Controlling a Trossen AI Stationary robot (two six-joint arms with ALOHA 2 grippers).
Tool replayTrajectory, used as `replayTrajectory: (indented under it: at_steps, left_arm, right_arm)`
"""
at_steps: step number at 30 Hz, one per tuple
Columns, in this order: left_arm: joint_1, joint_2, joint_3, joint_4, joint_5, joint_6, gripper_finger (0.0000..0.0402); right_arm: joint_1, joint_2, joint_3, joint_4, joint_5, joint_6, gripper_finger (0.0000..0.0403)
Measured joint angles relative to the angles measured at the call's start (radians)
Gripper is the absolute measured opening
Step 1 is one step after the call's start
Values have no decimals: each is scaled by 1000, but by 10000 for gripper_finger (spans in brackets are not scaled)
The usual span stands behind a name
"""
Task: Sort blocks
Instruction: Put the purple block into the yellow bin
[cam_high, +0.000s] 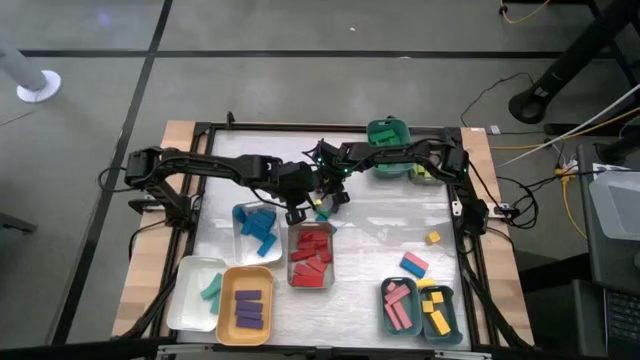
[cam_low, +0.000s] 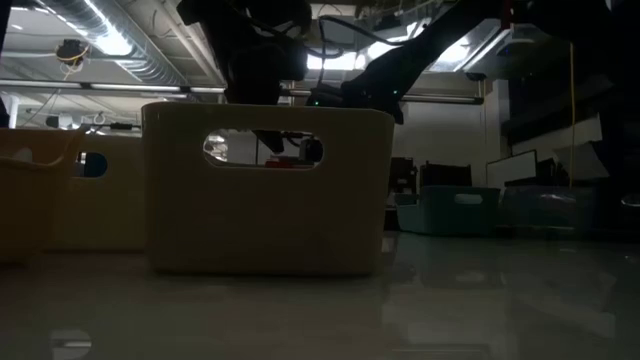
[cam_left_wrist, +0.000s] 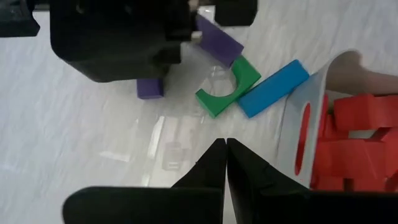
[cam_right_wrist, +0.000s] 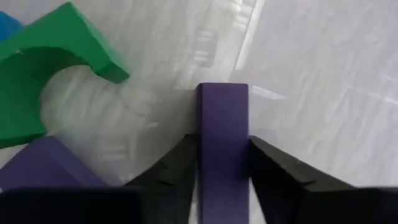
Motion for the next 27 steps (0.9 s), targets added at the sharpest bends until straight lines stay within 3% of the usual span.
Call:
replayTrajectory:
  at_steps: [4, 8, 14, 27]
  left_arm:
    - [0, -51, 0, -2, 0, 0, 1]
    - [-5, -138, 0, -17, -14, 0, 1]
    - [-28, -313, -24, -107, -155, -50, 1]
    - [-99, -697, -305, -154, -228, -292, 1]
  right_arm:
    - [1, -2, 0, 3, 9, 42, 94]
    - [1, -2, 0, 5, 9, 46, 94]
    - [1, -6, 11, -14, 13, 47, 114]
    - [76, -8, 340, -196, 30, 111, 108]
